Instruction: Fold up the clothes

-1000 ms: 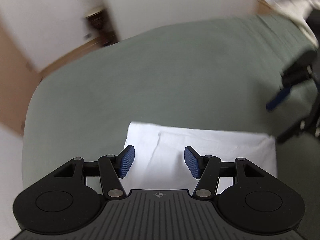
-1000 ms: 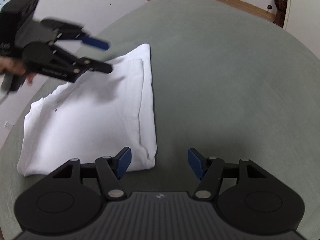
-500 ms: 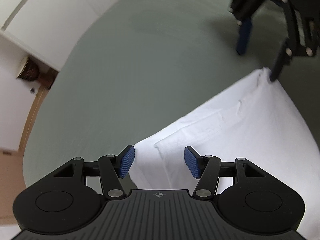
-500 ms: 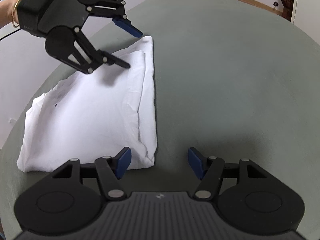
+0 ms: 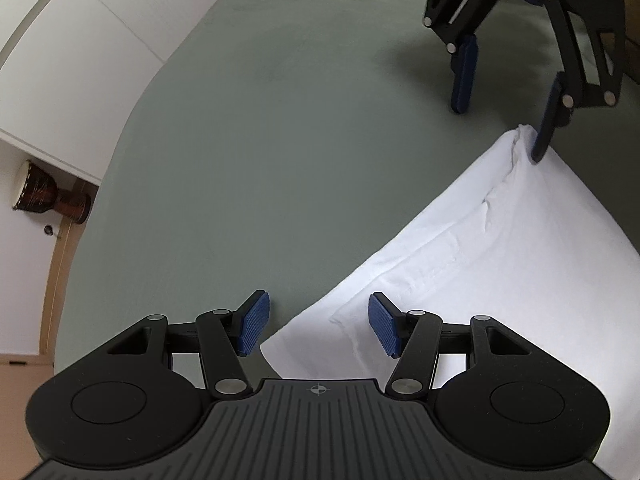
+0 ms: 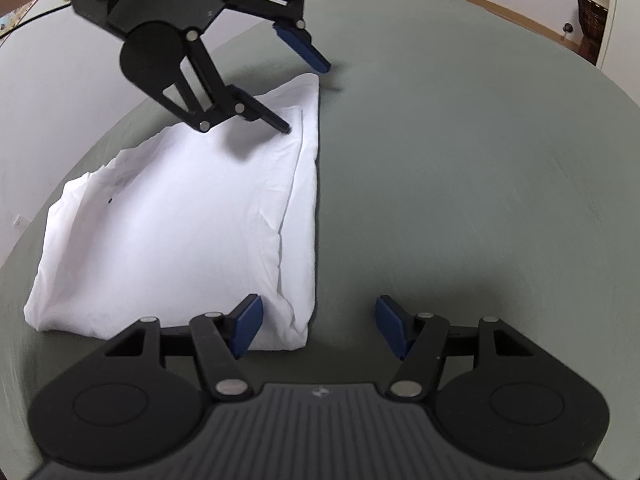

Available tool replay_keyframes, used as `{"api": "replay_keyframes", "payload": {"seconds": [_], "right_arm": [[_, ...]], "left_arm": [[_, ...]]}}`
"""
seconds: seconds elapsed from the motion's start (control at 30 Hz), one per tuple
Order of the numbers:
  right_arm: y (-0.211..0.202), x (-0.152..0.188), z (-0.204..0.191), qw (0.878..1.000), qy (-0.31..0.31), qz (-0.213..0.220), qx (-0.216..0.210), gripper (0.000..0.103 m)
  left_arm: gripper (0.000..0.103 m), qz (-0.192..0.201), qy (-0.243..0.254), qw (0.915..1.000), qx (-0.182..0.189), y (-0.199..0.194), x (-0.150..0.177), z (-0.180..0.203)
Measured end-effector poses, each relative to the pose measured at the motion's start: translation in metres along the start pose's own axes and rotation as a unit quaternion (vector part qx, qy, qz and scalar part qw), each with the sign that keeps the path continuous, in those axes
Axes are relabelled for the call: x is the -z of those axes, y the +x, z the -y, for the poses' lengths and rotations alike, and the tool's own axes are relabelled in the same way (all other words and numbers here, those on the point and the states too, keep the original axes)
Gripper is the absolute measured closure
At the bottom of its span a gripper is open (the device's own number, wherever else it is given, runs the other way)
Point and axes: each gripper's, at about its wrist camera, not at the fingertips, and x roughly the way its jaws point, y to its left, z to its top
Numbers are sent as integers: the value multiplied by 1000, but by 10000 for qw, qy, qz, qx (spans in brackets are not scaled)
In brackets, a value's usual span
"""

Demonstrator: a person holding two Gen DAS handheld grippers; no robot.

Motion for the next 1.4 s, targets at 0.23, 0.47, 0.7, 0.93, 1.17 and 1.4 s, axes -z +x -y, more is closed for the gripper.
{"api": "replay_keyframes", "payload": {"seconds": [0.23,0.47,0.7,0.93,1.17,1.4], "right_arm": [[2,-3,3,9999,-65,62,-78,37],[5,-2,4,9996,-72,104,-242,37],[6,-4,7,9992,-82,135,-369,37],[8,-8,9,9989,-161,90,-438,37],[8,-4,10,9983,-209,154,-522,37],[10,-5,11,9978,-191,155,-621,37]], "left_arm": [[49,23,187,9998,89,13,12,-24],[49,-37,350,9990,290,25,31,-51],[49,-119,546,9981,256,41,50,-82],[47,-358,980,9927,605,68,57,-127],[36,-806,1160,9833,1151,104,58,-183],[37,-1204,1287,9741,1418,131,63,-236]]}}
